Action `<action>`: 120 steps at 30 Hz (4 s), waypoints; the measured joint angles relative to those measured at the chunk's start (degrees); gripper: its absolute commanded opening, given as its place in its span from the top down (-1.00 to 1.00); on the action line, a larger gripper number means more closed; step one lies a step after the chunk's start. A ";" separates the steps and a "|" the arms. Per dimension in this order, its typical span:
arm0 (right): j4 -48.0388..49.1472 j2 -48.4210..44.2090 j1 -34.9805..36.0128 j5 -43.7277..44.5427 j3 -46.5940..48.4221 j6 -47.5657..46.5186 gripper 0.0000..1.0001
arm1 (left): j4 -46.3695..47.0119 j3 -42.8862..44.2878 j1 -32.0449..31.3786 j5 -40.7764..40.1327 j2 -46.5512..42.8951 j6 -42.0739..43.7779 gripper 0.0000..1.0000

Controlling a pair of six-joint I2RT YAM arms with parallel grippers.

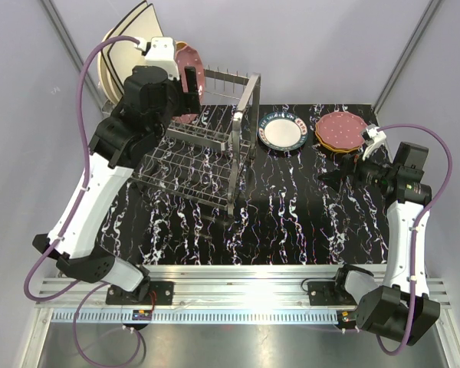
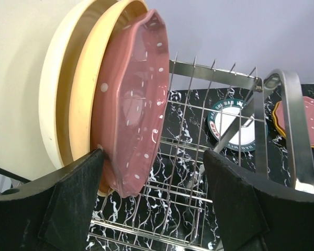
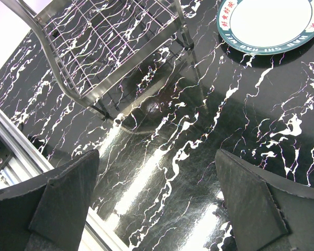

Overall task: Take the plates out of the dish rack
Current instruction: Grab a plate with the left arm

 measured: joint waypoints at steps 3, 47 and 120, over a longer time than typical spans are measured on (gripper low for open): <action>0.00 0.00 0.00 0.00 0.00 0.00 -0.99 | 1.07 -1.01 0.00 -1.31 0.02 1.01 -0.61; -0.02 0.00 0.00 -0.35 0.00 -0.20 -1.00 | 16.00 -11.13 6.34 1.90 1.27 12.37 0.67; -0.85 0.00 0.00 -0.31 0.00 -1.40 -1.00 | 15.69 -0.44 6.93 22.01 -5.60 -6.97 1.00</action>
